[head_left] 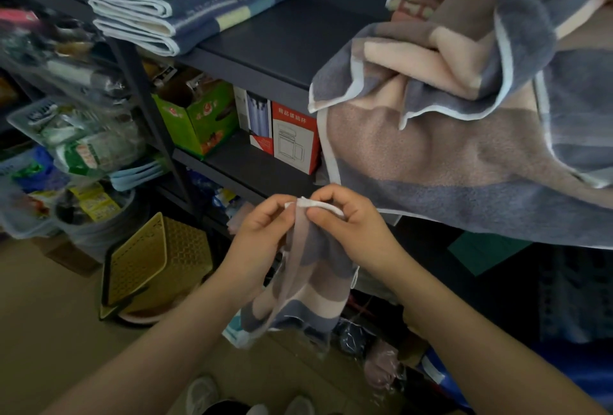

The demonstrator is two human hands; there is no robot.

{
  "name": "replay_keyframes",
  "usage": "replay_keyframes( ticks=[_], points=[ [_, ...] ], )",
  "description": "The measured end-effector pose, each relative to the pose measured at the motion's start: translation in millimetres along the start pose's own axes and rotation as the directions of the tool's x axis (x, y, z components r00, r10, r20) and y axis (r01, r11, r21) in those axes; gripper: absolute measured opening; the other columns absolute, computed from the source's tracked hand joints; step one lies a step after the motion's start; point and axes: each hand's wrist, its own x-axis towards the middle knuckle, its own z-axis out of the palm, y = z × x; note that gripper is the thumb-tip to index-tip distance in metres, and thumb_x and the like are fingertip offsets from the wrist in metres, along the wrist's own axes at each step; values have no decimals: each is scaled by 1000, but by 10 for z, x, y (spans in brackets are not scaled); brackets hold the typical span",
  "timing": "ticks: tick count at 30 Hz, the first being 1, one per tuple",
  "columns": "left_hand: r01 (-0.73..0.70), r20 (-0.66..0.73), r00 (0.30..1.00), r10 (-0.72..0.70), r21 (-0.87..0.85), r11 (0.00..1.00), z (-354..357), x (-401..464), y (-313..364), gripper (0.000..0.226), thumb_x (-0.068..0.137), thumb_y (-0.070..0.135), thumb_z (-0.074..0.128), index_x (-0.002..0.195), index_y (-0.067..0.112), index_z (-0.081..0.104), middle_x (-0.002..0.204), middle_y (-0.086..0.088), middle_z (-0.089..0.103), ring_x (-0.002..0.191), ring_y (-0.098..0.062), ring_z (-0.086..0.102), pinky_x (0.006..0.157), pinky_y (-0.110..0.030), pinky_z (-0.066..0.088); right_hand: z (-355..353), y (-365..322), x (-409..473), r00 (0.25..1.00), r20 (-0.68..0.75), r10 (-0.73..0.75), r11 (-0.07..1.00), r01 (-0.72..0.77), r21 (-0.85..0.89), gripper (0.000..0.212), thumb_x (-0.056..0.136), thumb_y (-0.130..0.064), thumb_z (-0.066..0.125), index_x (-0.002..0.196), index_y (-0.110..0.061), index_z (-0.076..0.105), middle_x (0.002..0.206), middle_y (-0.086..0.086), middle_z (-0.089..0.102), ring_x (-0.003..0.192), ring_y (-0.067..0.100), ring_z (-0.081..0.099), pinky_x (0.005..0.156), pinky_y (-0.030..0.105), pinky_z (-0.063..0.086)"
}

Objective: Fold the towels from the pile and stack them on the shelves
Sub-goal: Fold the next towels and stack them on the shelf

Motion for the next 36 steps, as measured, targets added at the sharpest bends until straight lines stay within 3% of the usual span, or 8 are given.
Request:
replay_keyframes(
  ticks=[6,10,13,16,18,27,32,36],
  points=[
    [-25,-32,999,25,7,1000,-25,-10,37,24,93,10,47,77,20,64,67,-1,57,61,-11,51,55,-20,43,-33,7,2,988,36,-153,947,157,-281,4,86,-10,61,86,-11,64,80,-2,59,79,7,55,71,16,42],
    [-42,-27,999,42,6,999,12,-40,43,22,94,10,45,79,16,60,63,5,58,59,-6,53,54,-17,45,3,17,3,996,10,-84,969,84,-231,2,86,-10,62,85,-9,63,80,6,62,75,17,58,70,27,47],
    [-34,-19,999,33,-30,999,20,-43,47,21,94,12,44,80,15,59,65,4,58,61,-8,53,58,-22,44,-12,35,26,993,-37,-113,954,98,-284,5,82,-12,67,79,-10,63,83,2,60,77,8,56,69,18,45],
    [-67,16,998,68,-61,996,12,-40,71,19,92,11,46,79,15,60,66,7,61,62,-6,55,58,-19,45,-31,46,31,993,-22,-112,957,102,-272,4,80,-12,69,80,-11,65,108,-5,59,96,-6,54,84,10,41],
    [-134,65,989,134,-7,991,4,-61,92,16,91,11,49,80,15,59,67,9,61,63,-3,56,58,-17,46,-40,47,18,999,8,-53,976,53,-210,3,82,-13,67,81,-12,65,117,-9,58,106,-3,55,92,20,45],
    [-462,332,880,341,425,778,-221,-13,189,8,82,34,54,88,30,57,82,12,61,71,-1,58,63,-15,46,-88,30,-24,977,214,20,991,-47,123,3,86,-4,59,87,-3,56,99,4,64,93,13,61,83,25,50],
    [-437,215,899,381,446,781,-252,-8,187,6,86,25,53,88,30,54,82,16,60,73,2,57,65,-10,43,-198,107,11,897,424,123,983,-168,70,19,84,-28,59,79,-10,54,73,-3,50,67,5,48,60,15,41],
    [-384,107,919,379,455,803,-361,-12,169,14,90,13,53,88,27,55,80,18,61,71,3,56,65,-11,44,-144,107,23,964,259,58,987,-16,-160,18,91,-16,56,73,-19,54,66,-10,50,61,-3,49,59,12,39]
  ],
)
